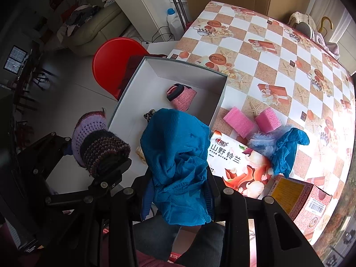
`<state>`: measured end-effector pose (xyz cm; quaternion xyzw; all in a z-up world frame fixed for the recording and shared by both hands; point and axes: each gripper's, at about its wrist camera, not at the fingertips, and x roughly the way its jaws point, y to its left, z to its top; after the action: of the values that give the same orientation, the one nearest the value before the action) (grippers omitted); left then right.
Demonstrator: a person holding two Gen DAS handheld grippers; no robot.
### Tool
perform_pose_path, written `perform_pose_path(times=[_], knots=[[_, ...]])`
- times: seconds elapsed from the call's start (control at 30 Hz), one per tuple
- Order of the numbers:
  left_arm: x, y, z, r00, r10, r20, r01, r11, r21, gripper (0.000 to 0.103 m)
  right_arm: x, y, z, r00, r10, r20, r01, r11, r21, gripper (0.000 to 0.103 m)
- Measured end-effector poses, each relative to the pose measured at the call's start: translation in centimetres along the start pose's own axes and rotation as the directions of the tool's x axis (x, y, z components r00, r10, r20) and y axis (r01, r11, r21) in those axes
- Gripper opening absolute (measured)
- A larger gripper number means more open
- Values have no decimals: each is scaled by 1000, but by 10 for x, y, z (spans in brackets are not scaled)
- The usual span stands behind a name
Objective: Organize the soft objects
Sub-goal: 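Carry the blue gloves and purple knit hat over the white box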
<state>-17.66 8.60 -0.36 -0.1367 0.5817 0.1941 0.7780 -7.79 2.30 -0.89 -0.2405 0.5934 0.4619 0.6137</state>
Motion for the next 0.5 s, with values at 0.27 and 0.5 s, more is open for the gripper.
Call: perform_pose_path(times=[0.27,0.5], knots=[[3,3,-1,1000,1,-9,-1,1000,-7,62,3,1,1,1000,0,-8,0,1000,-6,39],[5,5,-2,1000,2,-16,-2,1000,-12,62,5,2,2,1000,1,-18,-1,1000,-10,39]])
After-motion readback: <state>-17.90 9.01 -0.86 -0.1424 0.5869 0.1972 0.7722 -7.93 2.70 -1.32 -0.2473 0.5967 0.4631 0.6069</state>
